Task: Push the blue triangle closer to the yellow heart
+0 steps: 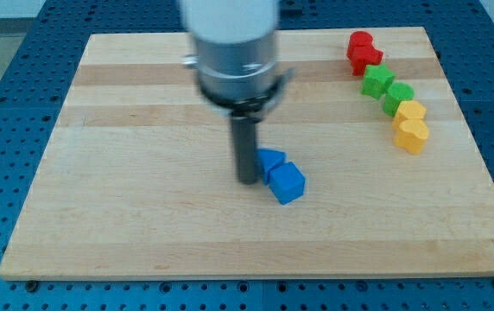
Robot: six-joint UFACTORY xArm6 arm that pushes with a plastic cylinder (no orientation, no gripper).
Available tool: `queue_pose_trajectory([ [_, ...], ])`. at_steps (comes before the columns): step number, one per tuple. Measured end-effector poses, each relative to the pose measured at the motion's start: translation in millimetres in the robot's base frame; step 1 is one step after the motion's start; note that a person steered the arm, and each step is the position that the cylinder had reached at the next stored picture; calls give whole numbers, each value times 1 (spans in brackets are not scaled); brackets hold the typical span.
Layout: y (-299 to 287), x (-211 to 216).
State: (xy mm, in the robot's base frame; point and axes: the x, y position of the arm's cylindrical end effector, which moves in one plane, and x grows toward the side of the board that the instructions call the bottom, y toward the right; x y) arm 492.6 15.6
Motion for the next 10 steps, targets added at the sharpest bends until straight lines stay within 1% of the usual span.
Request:
queue_pose_trajectory([
  [1, 34, 0],
  [2, 31, 10],
  [3, -25, 9],
  [4, -36, -22],
  [5, 37, -29],
  [6, 119, -27],
  [7, 127, -13],
  [8, 69, 12],
  [9, 57, 23],
  [10, 75, 14],
])
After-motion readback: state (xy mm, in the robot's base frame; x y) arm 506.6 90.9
